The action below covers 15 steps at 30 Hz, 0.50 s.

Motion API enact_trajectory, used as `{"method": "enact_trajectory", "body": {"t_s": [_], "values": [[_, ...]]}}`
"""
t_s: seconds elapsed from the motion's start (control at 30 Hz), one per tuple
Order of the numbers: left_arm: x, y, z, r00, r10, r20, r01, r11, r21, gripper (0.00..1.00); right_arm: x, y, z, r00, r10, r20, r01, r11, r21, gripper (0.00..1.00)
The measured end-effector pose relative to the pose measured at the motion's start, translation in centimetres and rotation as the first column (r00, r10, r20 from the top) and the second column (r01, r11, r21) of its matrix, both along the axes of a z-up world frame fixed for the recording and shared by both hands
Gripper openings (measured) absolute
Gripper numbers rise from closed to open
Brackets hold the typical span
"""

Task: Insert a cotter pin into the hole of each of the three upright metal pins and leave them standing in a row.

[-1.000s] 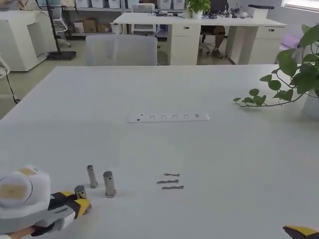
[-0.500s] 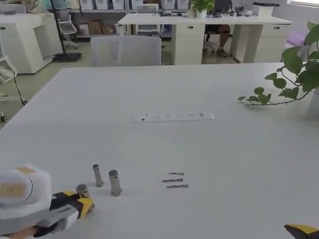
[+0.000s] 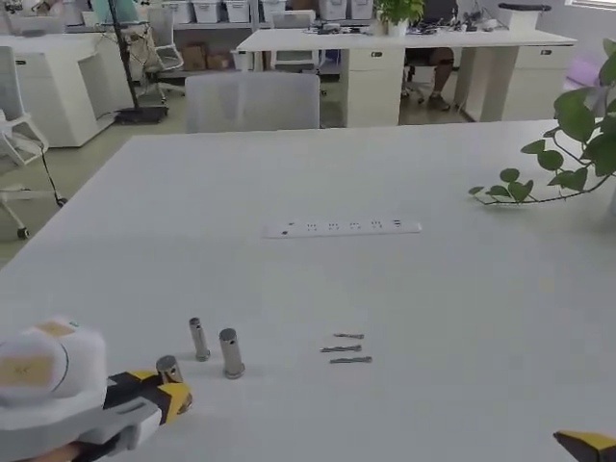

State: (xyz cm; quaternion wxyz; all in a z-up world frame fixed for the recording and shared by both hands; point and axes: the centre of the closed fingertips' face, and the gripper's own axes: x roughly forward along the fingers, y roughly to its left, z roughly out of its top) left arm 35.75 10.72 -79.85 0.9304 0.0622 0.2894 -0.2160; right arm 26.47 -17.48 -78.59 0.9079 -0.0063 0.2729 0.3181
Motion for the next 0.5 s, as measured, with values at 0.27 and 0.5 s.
{"method": "enact_trajectory", "body": {"t_s": [0.27,0.5], "values": [[-0.7,-0.3,1.2,1.0,0.007,0.017,-0.008,1.0,0.009,0.1,-0.1,0.2,-0.1,1.0,0.009,-0.004,-0.009,1.0,0.005,0.93],[-1.4,-0.5,1.0,1.0,0.025,0.015,-0.025,1.0,0.01,0.1,0.0,0.5,-0.2,1.0,0.022,-0.003,-0.022,1.0,0.01,0.93]]}}
